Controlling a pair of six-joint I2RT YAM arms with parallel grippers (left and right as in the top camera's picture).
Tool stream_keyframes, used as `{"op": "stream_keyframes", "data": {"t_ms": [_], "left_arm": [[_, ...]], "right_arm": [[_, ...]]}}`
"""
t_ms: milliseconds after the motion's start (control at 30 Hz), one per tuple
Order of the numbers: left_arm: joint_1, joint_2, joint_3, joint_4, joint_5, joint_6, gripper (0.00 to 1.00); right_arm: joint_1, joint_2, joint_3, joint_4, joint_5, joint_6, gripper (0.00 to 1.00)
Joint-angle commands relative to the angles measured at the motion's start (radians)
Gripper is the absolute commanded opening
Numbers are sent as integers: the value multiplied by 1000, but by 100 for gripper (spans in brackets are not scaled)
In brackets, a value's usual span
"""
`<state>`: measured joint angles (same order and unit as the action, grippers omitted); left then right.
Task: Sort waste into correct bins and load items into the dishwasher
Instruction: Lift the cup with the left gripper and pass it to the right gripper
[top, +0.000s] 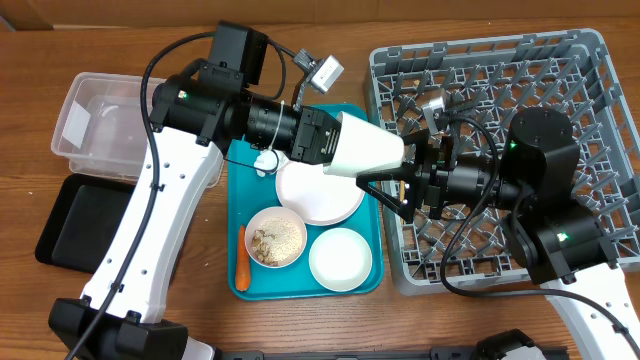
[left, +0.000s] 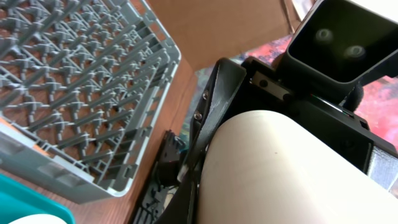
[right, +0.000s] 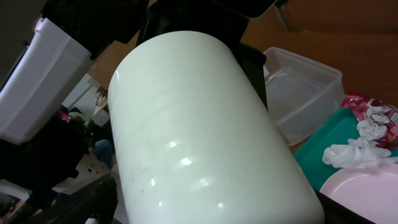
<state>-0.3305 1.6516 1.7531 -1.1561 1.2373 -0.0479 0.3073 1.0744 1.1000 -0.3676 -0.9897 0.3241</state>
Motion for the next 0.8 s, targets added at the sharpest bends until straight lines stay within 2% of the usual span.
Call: {"op": "stream_keyframes", "data": {"t_ms": [0,100,133,167,233,400,467,500,567,667,767], "left_arm": [[-24,3,10,0,13,26,4],[-29,3,10,0,12,26,4],[-29,3,10,-4,12,26,4],[-29,3,10,-8,12,26,4],[-28,3,10,-15,12,26,4],[-28,3,10,-17,11,26,4],[-28,3,10,-16,11,26,13],[-27,3,10,-14,12,26,22],[-18,3,10,-10,12,26,51],[20,3,11,8,13,10,65],[73,3,11,27,13,-27,69]], "right_arm": [[12,0,27,31,-6,-18,84],[11,0,27,55,-6,-18,84],[11,-1,27,63,-6,-17,86],[10,0,27,69,-6,-18,93],[10,0,27,76,-6,-17,93],[10,-1,27,76,-6,-17,77],[10,-3,27,74,-6,-17,75],[10,-3,27,72,-6,-17,72],[10,-5,27,64,3,-17,67],[10,-21,27,10,83,-18,67],[10,-48,27,-82,234,-18,65]]}}
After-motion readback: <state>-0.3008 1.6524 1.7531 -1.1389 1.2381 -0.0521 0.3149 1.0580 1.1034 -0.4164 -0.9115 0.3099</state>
